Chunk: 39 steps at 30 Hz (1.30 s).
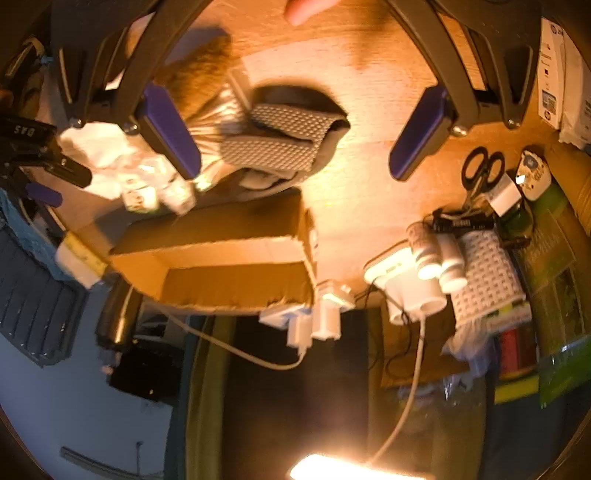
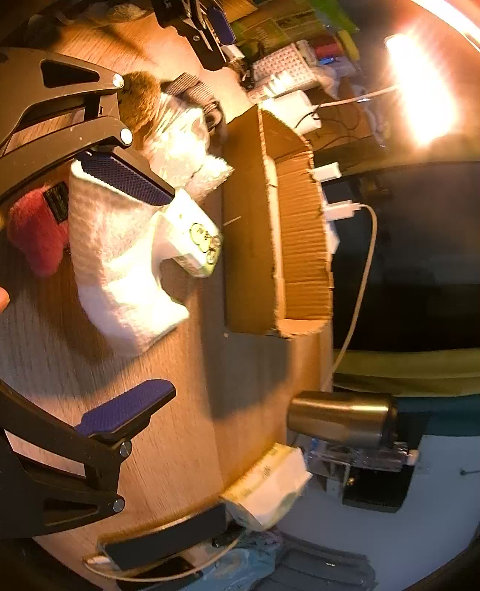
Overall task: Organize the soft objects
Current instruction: 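Close the left tool on the gray dotted glove while the right tool grasps the white cloth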
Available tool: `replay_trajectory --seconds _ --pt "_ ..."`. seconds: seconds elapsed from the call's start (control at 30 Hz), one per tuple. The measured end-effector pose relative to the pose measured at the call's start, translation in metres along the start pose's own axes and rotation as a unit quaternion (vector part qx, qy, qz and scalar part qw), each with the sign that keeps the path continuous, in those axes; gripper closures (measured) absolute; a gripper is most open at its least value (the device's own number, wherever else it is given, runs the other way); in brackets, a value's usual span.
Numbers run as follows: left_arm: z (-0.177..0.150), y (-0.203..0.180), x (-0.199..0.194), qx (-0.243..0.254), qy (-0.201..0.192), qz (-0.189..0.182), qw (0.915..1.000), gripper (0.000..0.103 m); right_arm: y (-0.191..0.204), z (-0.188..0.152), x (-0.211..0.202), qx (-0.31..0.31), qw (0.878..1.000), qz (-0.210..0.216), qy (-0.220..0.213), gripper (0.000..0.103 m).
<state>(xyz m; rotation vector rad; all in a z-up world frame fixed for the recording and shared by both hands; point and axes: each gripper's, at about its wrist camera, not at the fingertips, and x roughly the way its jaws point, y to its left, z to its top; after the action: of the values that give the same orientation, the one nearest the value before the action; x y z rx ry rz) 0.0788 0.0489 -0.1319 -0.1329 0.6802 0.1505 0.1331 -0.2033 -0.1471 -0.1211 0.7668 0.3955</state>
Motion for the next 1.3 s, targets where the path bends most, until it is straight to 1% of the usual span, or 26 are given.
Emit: replay_trajectory --seconds 0.17,0.27,0.43,0.47,0.53,0.57,0.6,0.63,0.67,0.73,0.77,0.8,0.83,0.87,0.9,0.93,0.97,1.03,1.07,1.1,1.13,1.23,1.27,1.3 --pt "-0.004 0.013 0.027 -0.023 0.032 0.016 0.9991 0.001 -0.003 -0.005 0.014 0.004 1.0 0.011 0.026 0.006" --pt "-0.007 0.022 0.044 -0.04 0.056 0.012 0.9976 0.001 -0.006 -0.006 0.02 0.01 0.999 0.018 0.038 0.006" --pt "-0.012 0.028 0.06 -0.054 0.087 -0.003 0.9948 0.001 -0.007 -0.01 0.029 0.013 0.998 0.032 0.059 0.006" --pt "-0.013 0.03 0.062 -0.057 0.092 -0.007 0.9941 0.001 -0.006 -0.011 0.031 0.01 0.997 0.034 0.064 0.008" --pt "-0.013 0.031 0.062 -0.062 0.095 -0.014 0.9935 0.001 -0.004 -0.012 0.032 0.009 0.997 0.039 0.069 0.026" --pt "-0.013 0.031 0.062 -0.063 0.096 -0.017 0.9933 0.003 -0.004 -0.012 0.032 0.01 0.997 0.043 0.07 0.03" --pt "-0.013 0.032 0.063 -0.062 0.098 -0.021 0.9931 0.007 -0.004 -0.012 0.032 0.011 0.996 0.047 0.07 0.037" --pt "-0.013 0.032 0.062 -0.063 0.098 -0.023 0.9929 0.009 -0.004 -0.012 0.032 0.01 0.996 0.049 0.071 0.043" --pt "-0.013 0.032 0.062 -0.063 0.099 -0.025 0.9927 0.013 -0.003 -0.012 0.031 0.008 0.996 0.051 0.071 0.045" --pt "-0.013 0.031 0.062 -0.067 0.101 -0.037 0.9919 0.018 -0.002 -0.011 0.027 0.004 0.996 0.054 0.065 0.055" --pt "-0.013 0.031 0.062 -0.068 0.102 -0.041 0.9916 0.027 -0.001 -0.01 0.025 0.002 0.997 0.054 0.06 0.057" --pt "-0.013 0.03 0.062 -0.067 0.102 -0.045 0.9915 0.037 -0.001 -0.009 0.022 0.002 0.997 0.054 0.056 0.062" --pt "-0.012 0.03 0.061 -0.067 0.102 -0.05 0.9913 0.042 -0.001 -0.008 0.019 0.001 0.997 0.055 0.051 0.063" --pt "-0.012 0.03 0.06 -0.068 0.1 -0.055 0.9911 0.051 -0.001 -0.007 0.016 0.0 0.997 0.054 0.047 0.063" --pt "-0.011 0.029 0.059 -0.067 0.099 -0.059 0.991 0.056 -0.002 -0.006 0.013 0.001 0.998 0.053 0.042 0.063" --pt "-0.011 0.028 0.058 -0.066 0.098 -0.064 0.991 0.06 -0.002 -0.005 0.01 0.002 0.998 0.052 0.04 0.063" --pt "-0.011 0.027 0.056 -0.065 0.096 -0.067 0.991 0.067 -0.003 -0.004 0.008 0.003 0.998 0.05 0.038 0.063" --pt "-0.012 0.029 0.054 -0.072 0.094 -0.076 0.99 0.07 -0.005 -0.004 0.006 0.004 0.998 0.046 0.038 0.061" --pt "-0.013 0.03 0.054 -0.077 0.095 -0.082 0.9891 0.077 -0.006 -0.003 0.005 0.004 0.998 0.041 0.038 0.06" --pt "-0.013 0.031 0.053 -0.081 0.096 -0.088 0.9882 0.08 -0.007 -0.004 0.004 0.005 0.999 0.037 0.037 0.056" --pt "-0.013 0.032 0.052 -0.082 0.095 -0.09 0.988 0.081 -0.008 -0.004 0.003 0.007 0.999 0.034 0.037 0.05" --pt "-0.012 0.033 0.045 -0.082 0.086 -0.096 0.9882 0.083 -0.013 -0.005 -0.005 0.013 0.999 0.035 0.022 0.05" --pt "-0.011 0.033 0.042 -0.082 0.082 -0.1 0.9883 0.083 -0.014 -0.004 -0.009 0.016 0.999 0.036 0.016 0.052" --pt "-0.01 0.034 0.04 -0.081 0.078 -0.101 0.9885 0.084 -0.014 -0.003 -0.01 0.014 0.999 0.037 0.014 0.067"
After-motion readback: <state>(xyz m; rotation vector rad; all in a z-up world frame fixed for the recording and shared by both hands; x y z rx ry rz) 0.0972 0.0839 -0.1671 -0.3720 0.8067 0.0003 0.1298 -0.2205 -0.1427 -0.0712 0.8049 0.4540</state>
